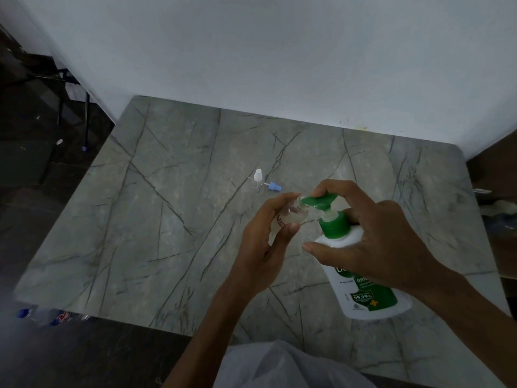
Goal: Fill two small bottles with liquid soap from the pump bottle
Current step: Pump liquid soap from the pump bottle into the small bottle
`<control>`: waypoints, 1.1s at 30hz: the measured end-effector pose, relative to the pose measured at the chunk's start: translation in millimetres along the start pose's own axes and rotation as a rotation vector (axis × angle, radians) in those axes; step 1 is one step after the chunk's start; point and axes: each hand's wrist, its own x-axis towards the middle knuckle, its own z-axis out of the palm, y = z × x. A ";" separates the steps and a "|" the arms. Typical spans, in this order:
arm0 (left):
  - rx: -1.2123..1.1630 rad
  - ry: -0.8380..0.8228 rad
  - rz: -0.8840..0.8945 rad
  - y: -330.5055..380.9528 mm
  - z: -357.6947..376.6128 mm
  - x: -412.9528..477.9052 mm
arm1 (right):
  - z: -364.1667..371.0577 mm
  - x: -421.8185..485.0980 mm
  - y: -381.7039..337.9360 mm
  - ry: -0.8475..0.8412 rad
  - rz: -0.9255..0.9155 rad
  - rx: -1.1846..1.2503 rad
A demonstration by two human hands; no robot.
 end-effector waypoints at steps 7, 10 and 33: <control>0.020 -0.019 0.004 0.7 1.1 -4.8 | 0.6 -1.8 -1.8 0.019 -0.006 -0.005; -0.019 0.009 -0.005 2.7 1.3 -3.8 | 3.1 -4.7 -4.6 0.009 -0.012 0.036; 0.046 -0.017 0.015 4.4 0.2 -8.0 | -1.4 -5.7 -8.2 0.025 0.009 0.018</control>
